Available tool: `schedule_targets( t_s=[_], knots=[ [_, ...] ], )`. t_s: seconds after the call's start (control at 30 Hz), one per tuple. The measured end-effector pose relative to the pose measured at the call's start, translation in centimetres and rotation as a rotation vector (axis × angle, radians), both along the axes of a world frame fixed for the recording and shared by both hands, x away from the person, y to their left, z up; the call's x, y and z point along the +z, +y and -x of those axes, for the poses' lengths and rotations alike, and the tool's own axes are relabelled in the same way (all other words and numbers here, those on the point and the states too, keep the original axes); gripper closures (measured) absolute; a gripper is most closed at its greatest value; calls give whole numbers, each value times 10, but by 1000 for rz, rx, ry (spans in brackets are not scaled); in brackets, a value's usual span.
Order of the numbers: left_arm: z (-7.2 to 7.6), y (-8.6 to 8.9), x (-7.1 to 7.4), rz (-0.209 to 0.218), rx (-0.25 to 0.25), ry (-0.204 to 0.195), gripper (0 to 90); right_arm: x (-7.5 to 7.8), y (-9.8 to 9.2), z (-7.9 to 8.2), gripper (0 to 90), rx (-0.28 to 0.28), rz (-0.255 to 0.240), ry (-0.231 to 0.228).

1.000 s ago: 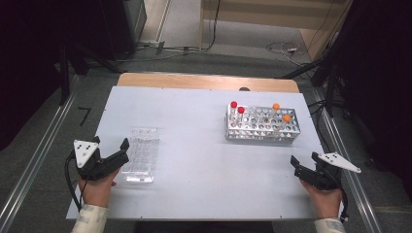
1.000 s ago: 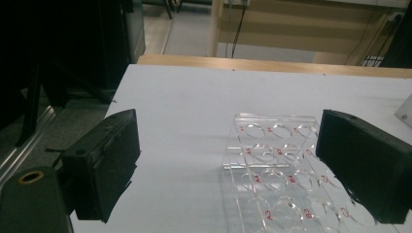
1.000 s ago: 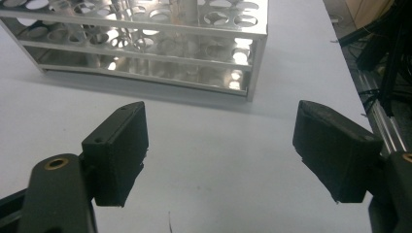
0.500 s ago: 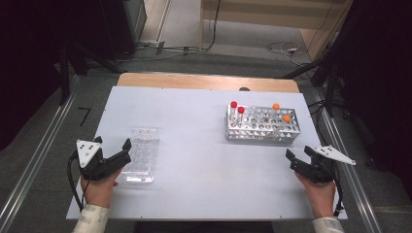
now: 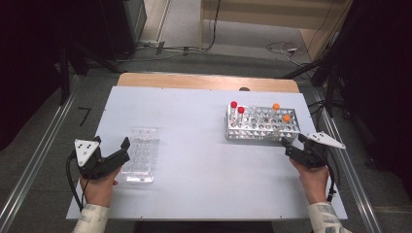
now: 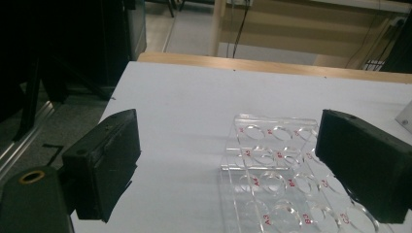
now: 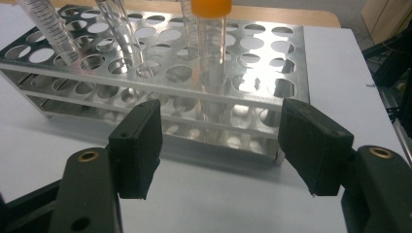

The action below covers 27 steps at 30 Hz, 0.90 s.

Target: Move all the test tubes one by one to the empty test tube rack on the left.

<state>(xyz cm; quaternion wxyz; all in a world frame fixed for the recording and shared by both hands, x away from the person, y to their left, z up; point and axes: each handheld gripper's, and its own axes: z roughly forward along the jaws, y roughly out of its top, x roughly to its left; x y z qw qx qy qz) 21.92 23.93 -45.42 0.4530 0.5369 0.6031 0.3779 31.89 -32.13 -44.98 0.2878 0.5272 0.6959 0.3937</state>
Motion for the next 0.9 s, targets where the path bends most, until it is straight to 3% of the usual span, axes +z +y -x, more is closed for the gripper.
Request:
schedule_targets(
  t_s=[0.13, 0.53, 0.9],
  knots=[
    [0, 0, 0, 1, 4, 1, 95, 0, 6, -9, 328, 5, 13, -8],
    [1, -1, 0, -4, 2, 3, 95, 0, 15, -31, 502, -16, 16, -52],
    [1, 1, 0, -2, 6, 1, 95, -1, 19, -42, 616, -30, 27, -51]
  ],
)
